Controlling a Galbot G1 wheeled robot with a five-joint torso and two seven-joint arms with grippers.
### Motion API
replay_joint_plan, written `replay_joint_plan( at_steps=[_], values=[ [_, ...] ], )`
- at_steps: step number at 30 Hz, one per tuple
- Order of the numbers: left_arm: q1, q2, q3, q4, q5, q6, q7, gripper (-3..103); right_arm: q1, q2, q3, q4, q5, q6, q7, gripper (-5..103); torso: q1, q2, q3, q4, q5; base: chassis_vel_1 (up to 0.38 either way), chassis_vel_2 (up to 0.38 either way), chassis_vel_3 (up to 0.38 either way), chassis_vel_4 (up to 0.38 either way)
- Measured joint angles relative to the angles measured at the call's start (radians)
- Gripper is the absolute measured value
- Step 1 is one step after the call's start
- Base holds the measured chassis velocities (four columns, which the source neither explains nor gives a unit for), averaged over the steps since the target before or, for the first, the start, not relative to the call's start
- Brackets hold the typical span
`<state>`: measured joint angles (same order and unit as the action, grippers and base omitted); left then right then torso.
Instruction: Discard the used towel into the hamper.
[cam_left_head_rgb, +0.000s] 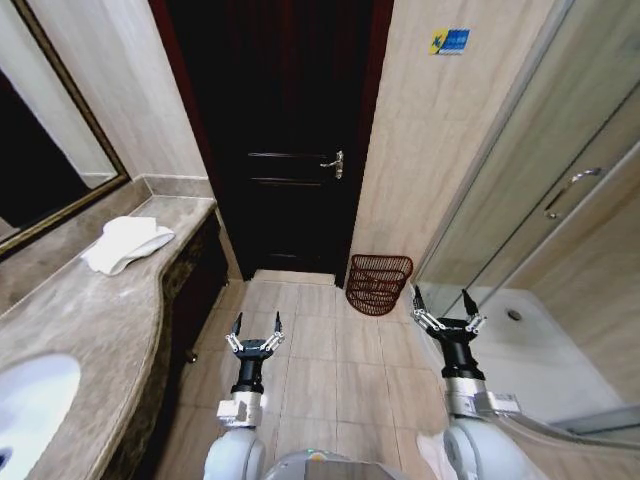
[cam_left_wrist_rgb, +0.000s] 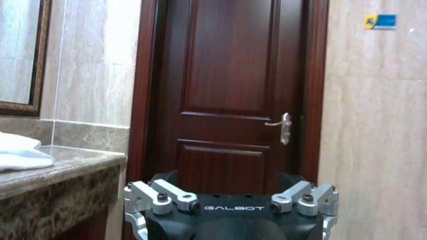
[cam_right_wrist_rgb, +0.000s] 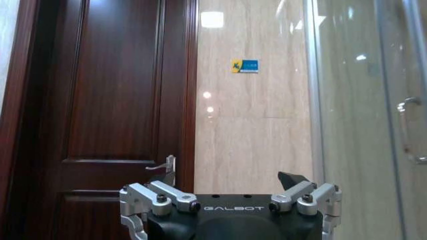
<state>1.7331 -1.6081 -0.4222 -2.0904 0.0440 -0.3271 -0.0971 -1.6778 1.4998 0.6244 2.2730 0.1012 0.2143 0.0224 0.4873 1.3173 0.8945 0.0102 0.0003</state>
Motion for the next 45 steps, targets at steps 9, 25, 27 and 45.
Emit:
replay_joint_plan(
  at_steps=[9,25,27,45],
  values=[
    [-0.014,0.0,-0.003,0.016,0.002,0.001,-0.009,99,0.009,0.001,-0.006,-0.018,-0.003,0.003,0.001,100,0.0,0.0,0.0,-0.0002,-0.0004,-0.18,0.192,0.18,-0.183],
    [-0.024,0.0,0.002,0.03,0.006,-0.001,-0.016,100,0.023,-0.009,-0.012,-0.041,-0.004,0.044,0.022,100,-0.001,0.0,0.0,-0.0002,-0.0002,-0.075,0.067,0.063,-0.062],
    [-0.025,0.001,0.006,0.03,0.004,0.004,-0.016,100,0.017,-0.014,-0.016,-0.037,-0.002,0.04,0.015,100,-0.001,0.0,0.0,-0.0002,0.0,0.018,-0.014,-0.018,0.025],
    [-0.055,0.0,0.013,0.014,0.009,0.06,-0.09,100,0.005,-0.069,0.002,-0.044,0.072,0.033,0.037,100,0.0,0.0,0.0,0.0,-0.0019,-0.084,0.08,0.078,-0.086]
  ],
)
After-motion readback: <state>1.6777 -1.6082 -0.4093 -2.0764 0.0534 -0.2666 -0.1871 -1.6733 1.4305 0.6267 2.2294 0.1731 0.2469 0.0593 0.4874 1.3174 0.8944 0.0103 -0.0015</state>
